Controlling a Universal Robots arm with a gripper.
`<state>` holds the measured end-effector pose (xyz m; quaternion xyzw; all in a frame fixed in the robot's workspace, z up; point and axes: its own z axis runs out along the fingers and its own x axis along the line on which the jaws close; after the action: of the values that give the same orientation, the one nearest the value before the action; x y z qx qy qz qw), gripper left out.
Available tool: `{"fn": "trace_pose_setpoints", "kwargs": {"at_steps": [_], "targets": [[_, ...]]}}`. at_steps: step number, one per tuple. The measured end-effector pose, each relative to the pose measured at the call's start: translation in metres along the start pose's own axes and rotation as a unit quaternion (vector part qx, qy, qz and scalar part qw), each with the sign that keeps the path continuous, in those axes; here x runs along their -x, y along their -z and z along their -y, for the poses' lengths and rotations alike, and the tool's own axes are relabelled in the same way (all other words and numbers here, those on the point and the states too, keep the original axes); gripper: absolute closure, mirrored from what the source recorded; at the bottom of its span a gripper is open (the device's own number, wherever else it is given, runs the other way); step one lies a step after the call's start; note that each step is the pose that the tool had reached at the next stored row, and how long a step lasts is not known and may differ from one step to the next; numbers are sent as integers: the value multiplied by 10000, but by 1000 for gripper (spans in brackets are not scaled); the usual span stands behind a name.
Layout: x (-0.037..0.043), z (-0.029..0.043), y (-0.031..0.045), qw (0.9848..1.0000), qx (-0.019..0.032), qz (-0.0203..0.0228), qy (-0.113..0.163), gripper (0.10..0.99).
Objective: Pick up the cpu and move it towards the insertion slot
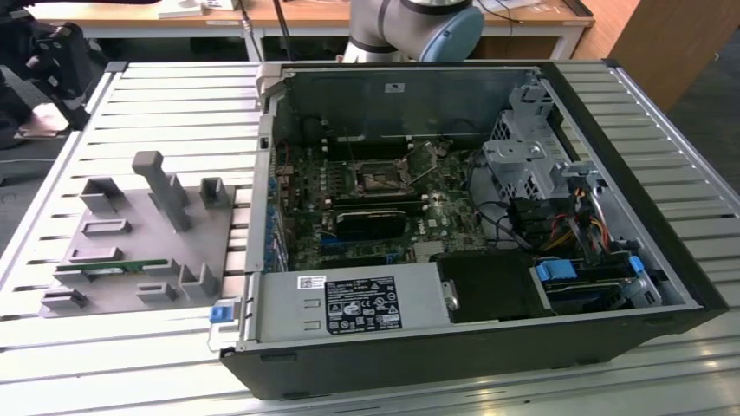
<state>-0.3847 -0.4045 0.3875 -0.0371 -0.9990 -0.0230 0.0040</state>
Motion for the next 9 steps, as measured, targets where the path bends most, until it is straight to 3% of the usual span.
{"fn": "trace_pose_setpoints", "kwargs": {"at_steps": [9], "targets": [[168, -13, 1, 10000, 0, 0, 0, 537]]}}
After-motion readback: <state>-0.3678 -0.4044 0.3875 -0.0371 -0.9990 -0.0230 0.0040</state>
